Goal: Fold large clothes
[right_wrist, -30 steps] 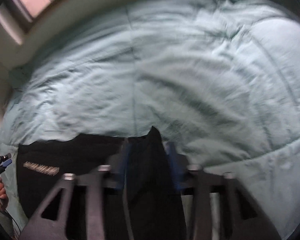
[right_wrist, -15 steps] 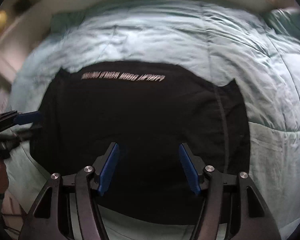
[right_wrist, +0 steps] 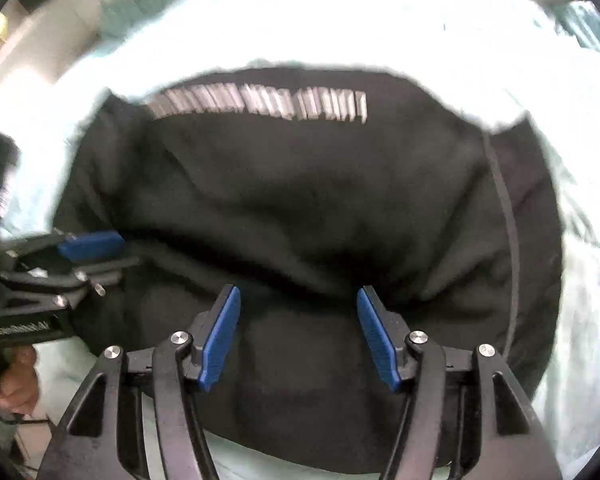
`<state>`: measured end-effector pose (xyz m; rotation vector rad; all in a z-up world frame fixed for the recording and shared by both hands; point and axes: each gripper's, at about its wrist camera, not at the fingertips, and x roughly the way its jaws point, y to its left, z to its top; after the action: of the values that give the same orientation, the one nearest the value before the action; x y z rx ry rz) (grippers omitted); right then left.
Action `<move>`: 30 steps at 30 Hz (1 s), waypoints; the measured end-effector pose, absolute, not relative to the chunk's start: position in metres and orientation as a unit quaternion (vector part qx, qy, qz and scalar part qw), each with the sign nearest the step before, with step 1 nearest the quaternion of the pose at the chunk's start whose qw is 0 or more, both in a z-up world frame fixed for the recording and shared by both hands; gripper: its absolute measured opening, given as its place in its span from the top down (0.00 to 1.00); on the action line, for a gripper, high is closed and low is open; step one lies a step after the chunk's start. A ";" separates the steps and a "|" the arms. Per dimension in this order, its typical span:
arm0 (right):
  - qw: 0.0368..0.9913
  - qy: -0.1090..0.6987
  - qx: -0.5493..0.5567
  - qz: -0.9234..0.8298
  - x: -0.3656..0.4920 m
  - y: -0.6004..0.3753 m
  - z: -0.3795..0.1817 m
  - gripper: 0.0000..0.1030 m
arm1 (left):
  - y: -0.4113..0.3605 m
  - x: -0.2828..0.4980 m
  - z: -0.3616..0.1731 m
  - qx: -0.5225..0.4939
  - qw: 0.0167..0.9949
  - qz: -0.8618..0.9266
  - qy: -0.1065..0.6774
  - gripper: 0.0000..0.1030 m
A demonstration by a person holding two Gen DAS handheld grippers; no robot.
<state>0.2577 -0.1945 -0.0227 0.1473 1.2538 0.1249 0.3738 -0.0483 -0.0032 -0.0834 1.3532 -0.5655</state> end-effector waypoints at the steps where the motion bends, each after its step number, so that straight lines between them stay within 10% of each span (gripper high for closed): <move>1: 0.819 0.566 0.070 0.055 0.264 -0.197 -0.009 0.37 | -0.046 0.378 0.004 -0.045 0.748 -0.259 0.609 0.43; 12: 0.781 0.618 0.086 0.011 0.343 -0.217 -0.088 0.37 | -0.029 0.455 -0.056 -0.109 0.742 -0.185 0.635 0.44; 24: 0.813 0.578 0.063 0.028 0.256 -0.219 -0.010 0.37 | 0.015 0.373 0.007 -0.106 0.729 -0.312 0.600 0.42; 30: 0.767 0.639 0.054 0.021 0.246 -0.206 -0.069 0.37 | 0.021 0.359 -0.041 -0.141 0.713 -0.232 0.646 0.42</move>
<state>0.2463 -0.2062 -0.0689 0.1183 1.3876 0.0453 0.3593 0.0210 -0.0415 -0.3136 1.4325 -0.5145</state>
